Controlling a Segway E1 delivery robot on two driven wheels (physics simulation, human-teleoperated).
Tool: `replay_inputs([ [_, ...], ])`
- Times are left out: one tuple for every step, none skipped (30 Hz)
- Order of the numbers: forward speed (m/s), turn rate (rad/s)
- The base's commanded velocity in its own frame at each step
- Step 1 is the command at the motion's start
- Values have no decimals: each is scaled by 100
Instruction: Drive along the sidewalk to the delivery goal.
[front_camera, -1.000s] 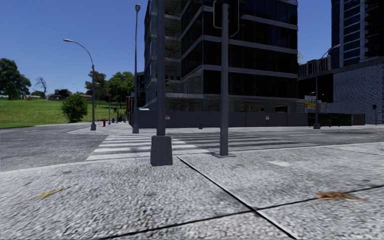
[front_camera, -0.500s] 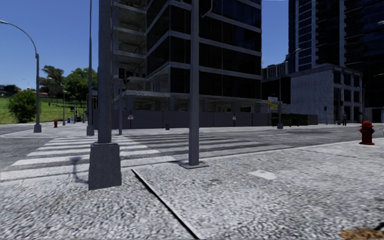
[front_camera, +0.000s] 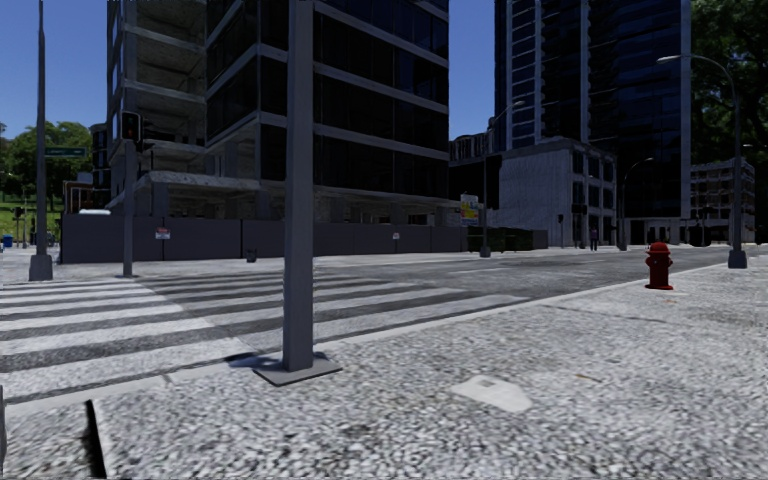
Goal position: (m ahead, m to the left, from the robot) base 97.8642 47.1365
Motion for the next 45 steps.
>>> replay_inputs([
  [191, -58],
  [191, -60],
  [191, -60],
  [191, -61],
  [191, -61],
  [191, -61],
  [191, -62],
  [191, -62],
  [191, -62],
  [191, -18],
  [191, -1],
  [191, 0],
  [191, 0],
  [191, 0],
  [191, 0],
  [191, 0],
  [191, 0],
  [191, 5],
  [191, 18],
  [191, 27],
  [191, 27],
  [191, 45],
  [190, 54],
  [190, 54],
  [190, 59],
  [190, 60],
  [190, 61],
  [190, 61],
  [190, 61],
  [190, 61],
  [190, 61],
  [190, 61],
  [190, 61],
  [190, 61],
  [190, 61],
  [190, 61],
  [190, 61],
  [190, 60],
  [190, 60],
  [190, 59],
  [190, 59],
  [190, 57],
  [190, 57],
  [190, 55],
  [190, 55],
])
